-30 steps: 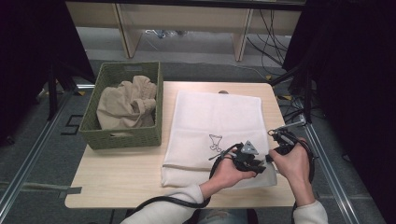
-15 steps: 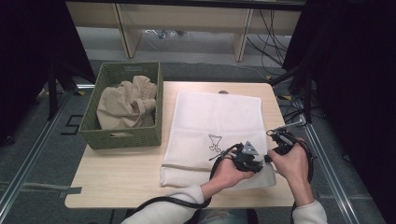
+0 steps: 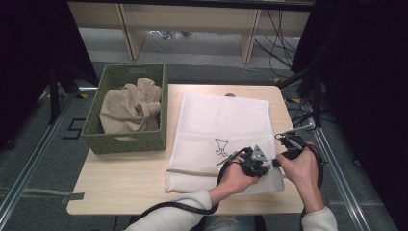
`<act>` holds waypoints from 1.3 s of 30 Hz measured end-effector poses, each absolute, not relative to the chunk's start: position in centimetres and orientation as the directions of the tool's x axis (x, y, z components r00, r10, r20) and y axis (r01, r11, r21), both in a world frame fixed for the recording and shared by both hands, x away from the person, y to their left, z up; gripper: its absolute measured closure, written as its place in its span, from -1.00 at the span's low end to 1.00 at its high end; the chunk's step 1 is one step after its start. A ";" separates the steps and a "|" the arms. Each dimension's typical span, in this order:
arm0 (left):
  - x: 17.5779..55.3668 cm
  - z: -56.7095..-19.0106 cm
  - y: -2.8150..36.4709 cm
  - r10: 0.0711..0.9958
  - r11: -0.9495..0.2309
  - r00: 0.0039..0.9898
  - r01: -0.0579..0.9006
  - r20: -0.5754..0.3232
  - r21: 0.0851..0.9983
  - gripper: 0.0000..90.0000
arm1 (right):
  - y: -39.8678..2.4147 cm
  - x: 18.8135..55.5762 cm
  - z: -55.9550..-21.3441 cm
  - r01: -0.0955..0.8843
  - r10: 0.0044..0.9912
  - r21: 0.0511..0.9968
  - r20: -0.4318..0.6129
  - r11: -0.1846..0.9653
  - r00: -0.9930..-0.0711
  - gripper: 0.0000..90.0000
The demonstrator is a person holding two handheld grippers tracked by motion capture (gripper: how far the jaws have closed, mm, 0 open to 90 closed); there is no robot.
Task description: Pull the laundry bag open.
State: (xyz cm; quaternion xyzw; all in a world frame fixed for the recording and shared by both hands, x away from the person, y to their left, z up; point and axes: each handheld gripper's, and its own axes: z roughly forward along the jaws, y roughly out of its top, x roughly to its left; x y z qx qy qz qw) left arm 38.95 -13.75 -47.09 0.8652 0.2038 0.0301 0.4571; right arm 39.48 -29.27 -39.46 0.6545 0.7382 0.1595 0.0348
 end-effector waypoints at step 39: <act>38.8 -46.3 -11.3 0.384 -0.479 0.895 0.401 -0.225 0.781 0.93 | -29.3 39.8 -40.6 0.960 0.987 0.266 0.105 0.089 -0.120 0.89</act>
